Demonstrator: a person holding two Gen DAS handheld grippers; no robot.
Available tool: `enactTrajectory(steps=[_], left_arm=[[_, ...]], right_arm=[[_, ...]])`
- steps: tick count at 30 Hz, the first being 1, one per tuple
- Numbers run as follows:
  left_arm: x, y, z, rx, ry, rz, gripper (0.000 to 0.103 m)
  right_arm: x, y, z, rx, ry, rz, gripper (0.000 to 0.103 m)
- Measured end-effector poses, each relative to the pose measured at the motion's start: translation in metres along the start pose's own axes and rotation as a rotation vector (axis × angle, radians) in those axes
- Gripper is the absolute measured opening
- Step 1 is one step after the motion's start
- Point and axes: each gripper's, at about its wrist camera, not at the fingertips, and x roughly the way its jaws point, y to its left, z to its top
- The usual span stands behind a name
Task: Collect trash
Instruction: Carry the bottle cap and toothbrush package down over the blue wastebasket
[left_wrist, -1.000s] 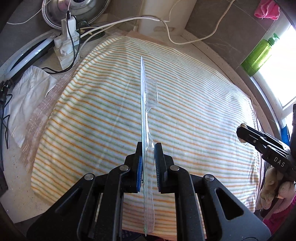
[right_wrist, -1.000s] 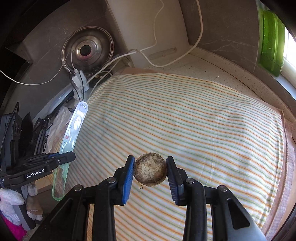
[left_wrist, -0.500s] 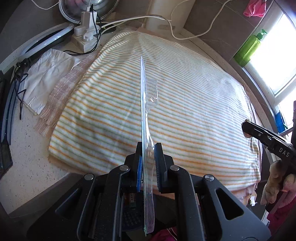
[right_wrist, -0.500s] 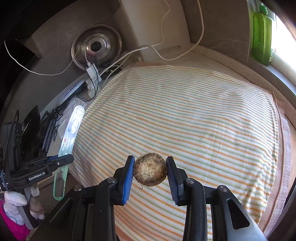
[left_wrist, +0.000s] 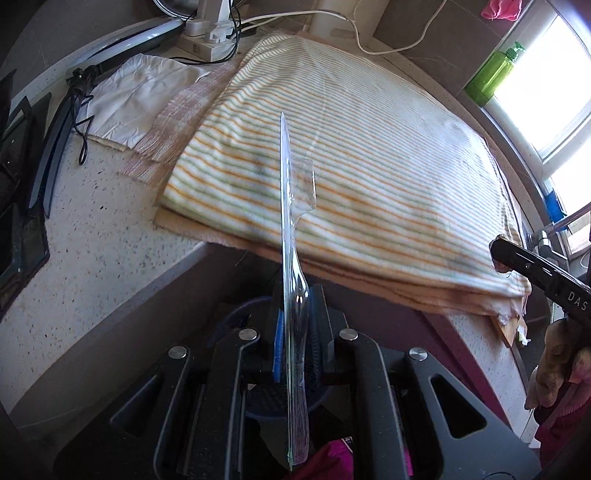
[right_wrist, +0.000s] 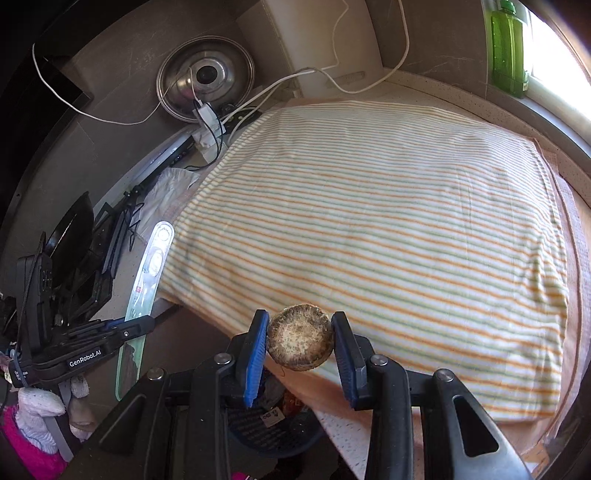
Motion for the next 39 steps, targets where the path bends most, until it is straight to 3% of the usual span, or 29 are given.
enactTrajectory(steps=[21, 39], left_arm=[[0.021, 0.023, -0.082, 0.055, 0.139, -0.017, 0.010], [0.096, 0.038, -0.128, 0.055, 0.358, 0.011, 0.010]], right_arm=[[0.032, 0.054, -0.081, 0.030, 0.097, -0.005, 0.035], [0.090, 0.063, -0.137, 0.031, 0.201, -0.060, 0.035]])
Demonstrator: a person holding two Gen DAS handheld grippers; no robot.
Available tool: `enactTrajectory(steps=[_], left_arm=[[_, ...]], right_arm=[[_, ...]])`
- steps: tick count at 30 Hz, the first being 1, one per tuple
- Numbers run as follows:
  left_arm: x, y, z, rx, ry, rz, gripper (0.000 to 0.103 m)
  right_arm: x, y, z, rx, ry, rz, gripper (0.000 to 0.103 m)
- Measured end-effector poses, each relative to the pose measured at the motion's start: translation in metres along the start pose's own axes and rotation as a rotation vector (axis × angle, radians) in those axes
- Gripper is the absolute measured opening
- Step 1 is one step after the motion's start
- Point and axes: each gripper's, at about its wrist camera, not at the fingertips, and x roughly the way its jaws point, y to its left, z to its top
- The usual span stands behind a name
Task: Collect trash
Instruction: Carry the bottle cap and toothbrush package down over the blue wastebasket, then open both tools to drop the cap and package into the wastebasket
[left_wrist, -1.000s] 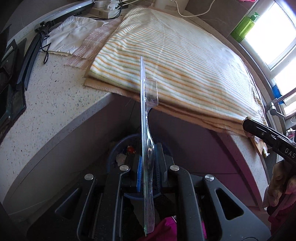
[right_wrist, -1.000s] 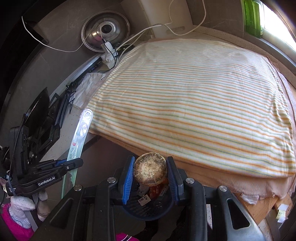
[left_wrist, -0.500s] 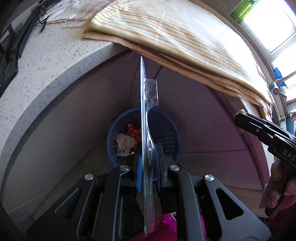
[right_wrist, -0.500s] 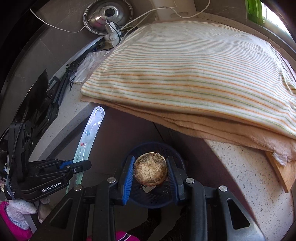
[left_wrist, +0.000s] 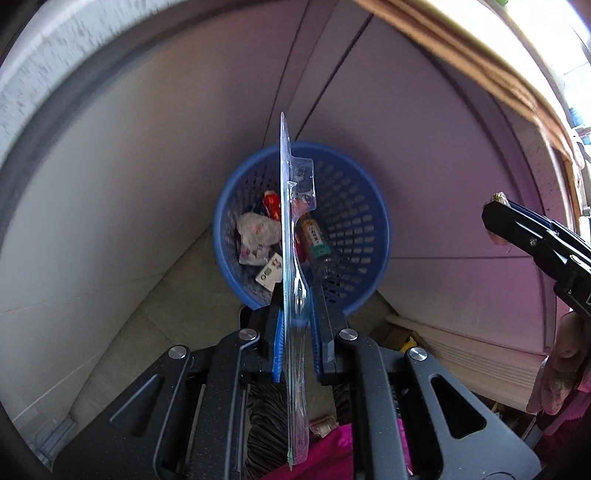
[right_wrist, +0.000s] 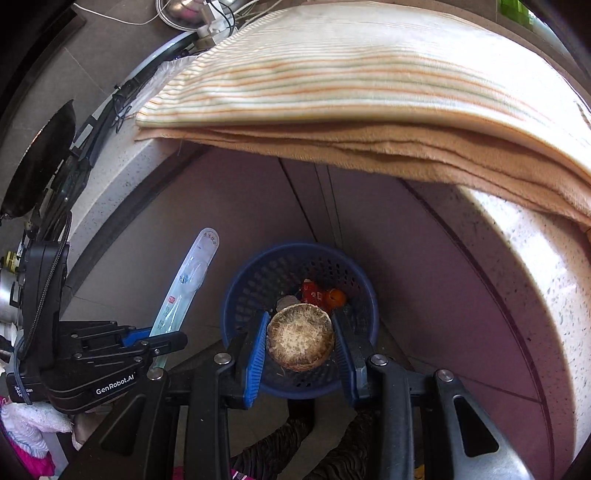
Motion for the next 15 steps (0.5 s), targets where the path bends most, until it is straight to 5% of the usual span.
enactTrajectory(steps=[15], left_arm=[[0.042, 0.002, 0.009, -0.018, 0.094, -0.011, 0.010]], right_arm=[[0.046, -0.001, -0.002, 0.000, 0.064, -0.044, 0.036]])
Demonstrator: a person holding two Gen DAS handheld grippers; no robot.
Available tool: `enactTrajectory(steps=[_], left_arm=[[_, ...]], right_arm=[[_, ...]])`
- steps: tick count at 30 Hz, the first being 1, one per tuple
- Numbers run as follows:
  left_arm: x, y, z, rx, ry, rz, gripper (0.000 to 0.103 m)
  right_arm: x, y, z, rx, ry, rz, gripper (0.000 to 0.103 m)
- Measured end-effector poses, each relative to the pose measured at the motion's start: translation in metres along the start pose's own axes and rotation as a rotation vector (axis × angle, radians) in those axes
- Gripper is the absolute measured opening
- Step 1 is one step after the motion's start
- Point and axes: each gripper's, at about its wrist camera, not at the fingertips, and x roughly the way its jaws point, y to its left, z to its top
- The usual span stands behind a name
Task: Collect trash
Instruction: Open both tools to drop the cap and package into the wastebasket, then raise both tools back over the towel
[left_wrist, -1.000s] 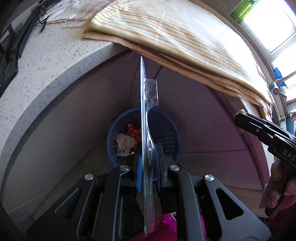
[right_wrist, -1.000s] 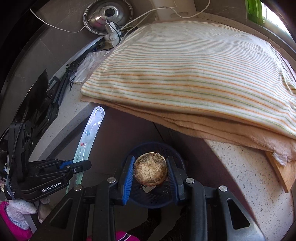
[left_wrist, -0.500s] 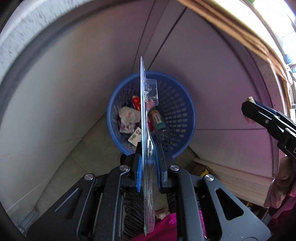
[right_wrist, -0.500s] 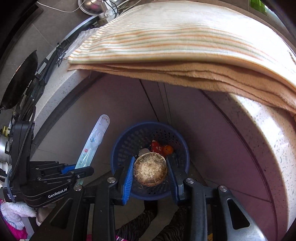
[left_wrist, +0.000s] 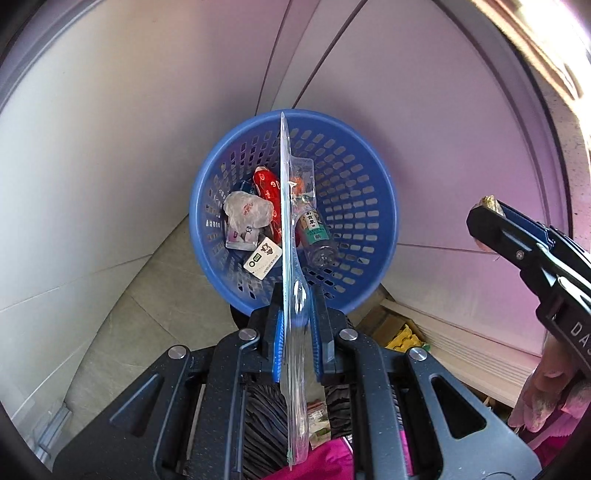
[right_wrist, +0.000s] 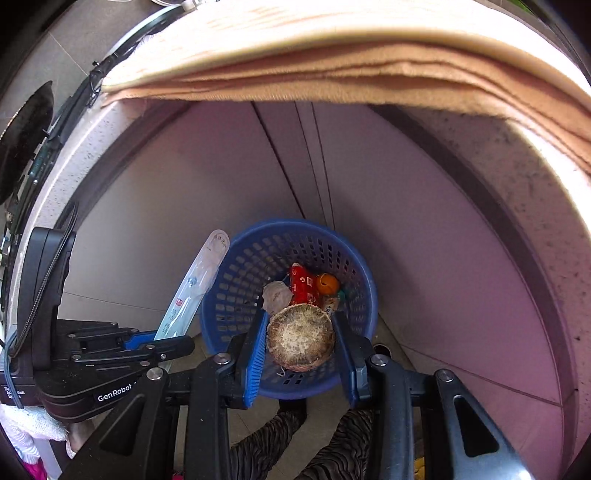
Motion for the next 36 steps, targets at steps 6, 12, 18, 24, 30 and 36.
enactTrajectory(steps=[6, 12, 18, 24, 30, 36], left_arm=[[0.015, -0.003, 0.009, 0.003, 0.016, 0.025, 0.010], [0.028, -0.004, 0.017, 0.010, 0.025, 0.043, 0.010], [0.030, -0.008, 0.020, 0.026, 0.015, 0.069, 0.016], [0.026, -0.010, 0.021, 0.043, -0.009, 0.096, 0.044], [0.018, -0.010, 0.022, 0.050, -0.021, 0.107, 0.044], [0.002, -0.012, 0.019, 0.053, -0.047, 0.112, 0.044]], right_arm=[[0.013, 0.001, 0.004, -0.005, 0.010, -0.018, 0.036], [0.020, -0.002, 0.004, 0.002, 0.017, -0.027, 0.037], [0.018, -0.005, 0.007, 0.006, 0.016, -0.030, 0.046], [0.008, -0.007, 0.011, 0.013, -0.007, -0.036, 0.067], [-0.001, -0.009, 0.014, 0.016, -0.012, -0.037, 0.070], [-0.016, -0.005, 0.015, 0.000, -0.025, -0.030, 0.070]])
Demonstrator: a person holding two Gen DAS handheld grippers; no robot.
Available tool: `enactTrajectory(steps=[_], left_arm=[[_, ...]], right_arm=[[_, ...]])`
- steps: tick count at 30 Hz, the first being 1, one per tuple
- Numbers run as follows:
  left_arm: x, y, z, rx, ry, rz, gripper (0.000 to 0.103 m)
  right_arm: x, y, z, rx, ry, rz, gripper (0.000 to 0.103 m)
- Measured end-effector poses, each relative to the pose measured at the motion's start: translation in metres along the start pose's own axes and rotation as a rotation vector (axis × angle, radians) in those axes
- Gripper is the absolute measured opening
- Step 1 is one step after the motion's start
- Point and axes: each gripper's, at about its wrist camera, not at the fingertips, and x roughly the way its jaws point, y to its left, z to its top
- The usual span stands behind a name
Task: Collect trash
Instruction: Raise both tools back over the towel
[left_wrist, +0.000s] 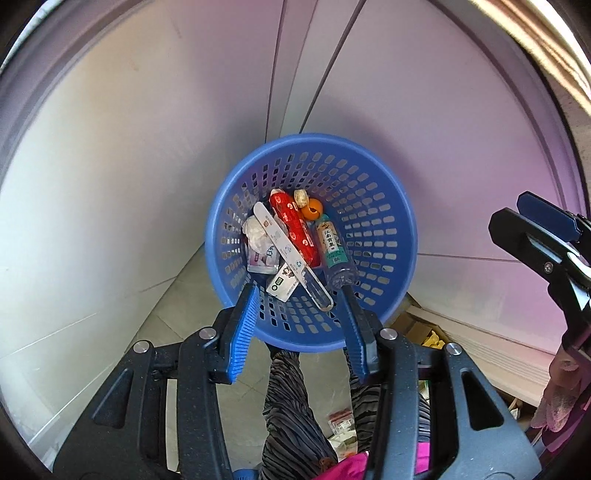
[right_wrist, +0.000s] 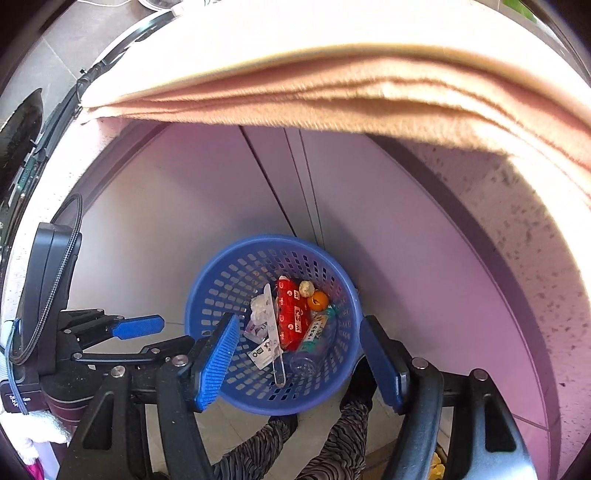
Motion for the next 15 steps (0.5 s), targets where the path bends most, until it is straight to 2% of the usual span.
enactTrajectory(steps=[10, 15], left_arm=[[-0.047, 0.000, -0.006, 0.006, -0.084, 0.004, 0.045], [-0.078, -0.003, -0.008, -0.001, -0.145, 0.007, 0.051]], right_arm=[[-0.040, 0.002, 0.002, -0.015, -0.053, 0.027, 0.071], [-0.069, 0.001, 0.004, -0.019, -0.107, 0.039, 0.075]])
